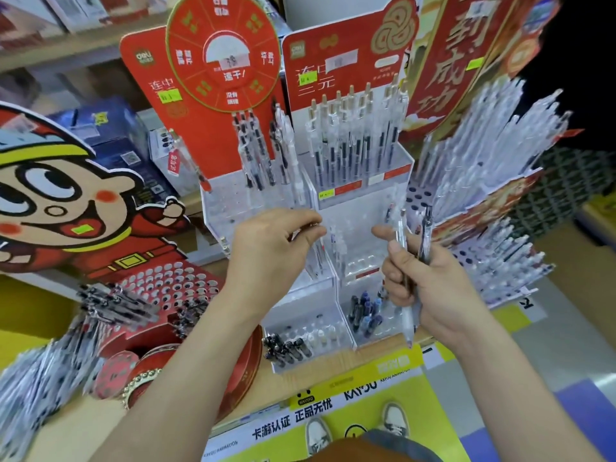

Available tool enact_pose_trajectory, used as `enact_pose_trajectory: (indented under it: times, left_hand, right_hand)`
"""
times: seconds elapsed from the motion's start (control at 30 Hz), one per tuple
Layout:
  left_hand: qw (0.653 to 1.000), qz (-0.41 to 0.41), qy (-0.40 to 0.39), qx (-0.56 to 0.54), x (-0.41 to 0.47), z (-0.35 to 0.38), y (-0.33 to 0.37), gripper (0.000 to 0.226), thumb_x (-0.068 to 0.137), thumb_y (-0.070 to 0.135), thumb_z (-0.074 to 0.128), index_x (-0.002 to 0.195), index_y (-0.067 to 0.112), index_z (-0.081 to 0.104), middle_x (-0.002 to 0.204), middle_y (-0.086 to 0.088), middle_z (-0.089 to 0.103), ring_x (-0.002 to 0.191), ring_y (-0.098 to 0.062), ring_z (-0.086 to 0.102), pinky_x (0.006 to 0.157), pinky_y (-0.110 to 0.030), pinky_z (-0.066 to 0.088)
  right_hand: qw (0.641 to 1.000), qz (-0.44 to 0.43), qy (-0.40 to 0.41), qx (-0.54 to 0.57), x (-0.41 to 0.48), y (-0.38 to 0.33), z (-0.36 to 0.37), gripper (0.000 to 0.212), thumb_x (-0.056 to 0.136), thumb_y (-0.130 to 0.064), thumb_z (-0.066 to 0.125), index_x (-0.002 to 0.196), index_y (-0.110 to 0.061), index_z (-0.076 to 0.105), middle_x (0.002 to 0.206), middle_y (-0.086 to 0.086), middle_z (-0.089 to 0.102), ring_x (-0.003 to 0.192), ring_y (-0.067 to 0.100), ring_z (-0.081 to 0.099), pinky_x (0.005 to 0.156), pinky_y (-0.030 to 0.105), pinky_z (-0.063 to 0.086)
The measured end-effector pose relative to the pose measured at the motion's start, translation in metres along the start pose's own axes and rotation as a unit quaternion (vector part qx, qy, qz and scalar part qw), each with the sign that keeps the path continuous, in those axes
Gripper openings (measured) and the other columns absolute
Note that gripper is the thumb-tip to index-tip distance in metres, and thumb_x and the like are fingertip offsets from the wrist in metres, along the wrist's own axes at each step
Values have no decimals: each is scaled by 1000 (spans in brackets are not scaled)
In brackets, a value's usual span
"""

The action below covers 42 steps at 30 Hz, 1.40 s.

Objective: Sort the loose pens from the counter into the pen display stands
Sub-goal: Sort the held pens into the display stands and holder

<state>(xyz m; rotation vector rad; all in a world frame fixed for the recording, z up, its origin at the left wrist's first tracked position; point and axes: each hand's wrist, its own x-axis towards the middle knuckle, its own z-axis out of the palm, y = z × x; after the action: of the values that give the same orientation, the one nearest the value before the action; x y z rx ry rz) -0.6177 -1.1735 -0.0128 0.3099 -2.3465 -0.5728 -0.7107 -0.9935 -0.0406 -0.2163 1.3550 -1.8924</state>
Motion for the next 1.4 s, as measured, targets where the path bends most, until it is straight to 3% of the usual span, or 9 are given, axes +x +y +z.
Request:
enact_pose_trajectory:
  times: [0.2,0.37,0.53,0.73,0.93,1.07,1.2,1.3,1.4]
  left_hand:
    - [999,2,-43,18,9,-4,3,14,80,24,71,84,11,75,67,17,51,64,1,38,61,-9,34]
    - [998,-2,-60,19,8,-7,3,15,81,28,68,79,14,73,64,12,60,60,-1,43,56,-14,38]
    - [996,-19,-86,33,-1,3,-3,9,82,24,72,80,16,72,61,21,49,63,16,43,58,-3,30]
    - [996,-54,-71,29,-12,11,-15,13,80,27,76,86,16,76,80,6,72,72,-5,58,68,-26,51]
    - [985,-103,-84,108,-6,9,-8,16,83,37,71,85,23,75,73,6,69,76,-18,58,65,-30,45]
    - [979,-144,-132,66,0,5,-7,19,85,39,68,94,25,76,80,9,70,83,-16,60,75,-32,49]
    - [970,-161,-181,1,-2,-3,-6,20,89,29,66,107,25,74,83,16,65,82,-11,61,79,-29,49]
    - [959,-160,-232,-23,-6,-9,-11,30,91,20,64,120,28,67,90,18,63,82,-5,56,77,-23,45]
    - [946,-187,-258,-66,-10,-13,-19,45,85,9,68,123,32,63,102,18,66,94,1,59,84,-18,46]
  right_hand:
    - [1000,1,-5,-15,-1,-1,1,26,96,-18,51,117,-15,66,58,-1,42,45,11,38,41,19,30]
    - [1000,1,-9,-14,-2,-4,2,26,97,-16,50,119,-13,65,58,-1,41,45,11,37,41,19,29]
    - [1000,10,-9,-24,-2,-3,2,24,98,-16,50,116,-14,67,60,0,42,47,11,37,42,19,31]
    - [998,54,-5,-15,-3,-2,4,25,98,-11,50,115,-8,68,70,4,51,49,12,39,40,19,27]
    - [998,44,-25,-33,-1,4,8,24,98,-10,50,116,-10,67,75,5,46,50,11,40,40,19,30]
    - [990,4,-10,-138,4,6,18,23,94,-7,59,113,-16,68,58,-6,43,45,9,36,41,20,28]
    - [927,-135,28,-349,24,1,40,19,83,-17,75,95,-29,67,57,-12,50,48,3,42,51,17,38]
    - [870,-194,15,-453,37,2,55,18,82,-21,76,98,-22,68,56,-17,50,54,2,46,53,12,34]
    - [812,-231,27,-536,43,5,58,17,86,-24,71,102,-19,70,73,-13,56,67,6,48,61,10,36]
